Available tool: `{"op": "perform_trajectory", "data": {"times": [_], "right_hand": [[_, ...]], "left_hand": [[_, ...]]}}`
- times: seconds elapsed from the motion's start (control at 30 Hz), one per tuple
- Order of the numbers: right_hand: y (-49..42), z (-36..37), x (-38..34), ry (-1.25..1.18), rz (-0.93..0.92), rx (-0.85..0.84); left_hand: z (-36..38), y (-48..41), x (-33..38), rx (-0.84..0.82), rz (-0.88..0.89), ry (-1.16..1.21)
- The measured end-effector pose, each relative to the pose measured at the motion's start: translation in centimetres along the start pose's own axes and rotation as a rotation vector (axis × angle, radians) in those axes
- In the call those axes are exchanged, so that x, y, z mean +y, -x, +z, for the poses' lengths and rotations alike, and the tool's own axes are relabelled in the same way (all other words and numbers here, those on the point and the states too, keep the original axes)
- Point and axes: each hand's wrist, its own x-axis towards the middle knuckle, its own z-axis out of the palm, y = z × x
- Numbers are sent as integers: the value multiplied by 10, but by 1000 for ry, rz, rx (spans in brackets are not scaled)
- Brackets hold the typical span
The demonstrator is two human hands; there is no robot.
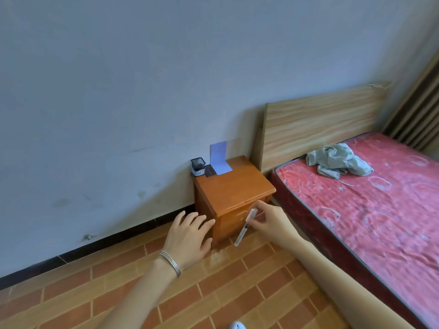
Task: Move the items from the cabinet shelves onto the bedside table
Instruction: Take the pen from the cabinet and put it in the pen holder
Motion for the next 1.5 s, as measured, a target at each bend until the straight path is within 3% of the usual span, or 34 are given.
{"op": "perform_trajectory", "data": {"times": [0.27, 0.6, 1.03, 1.33, 1.5], "right_hand": [[-162, -30, 35, 6, -72, -71], [-328, 34, 81, 5, -28, -168], [-541, 131, 137, -119, 361, -88], [-619, 262, 212, -306, 627, -18], [-638, 301, 245, -255, 648, -110]], "left_hand": [[22, -129, -36, -10, -118, 5], [77, -228, -141, -96, -203, 20], [170, -370, -281, -185, -121, 79], [274, -397, -329, -226, -191, 39], [310, -401, -343, -230, -226, 52]]}}
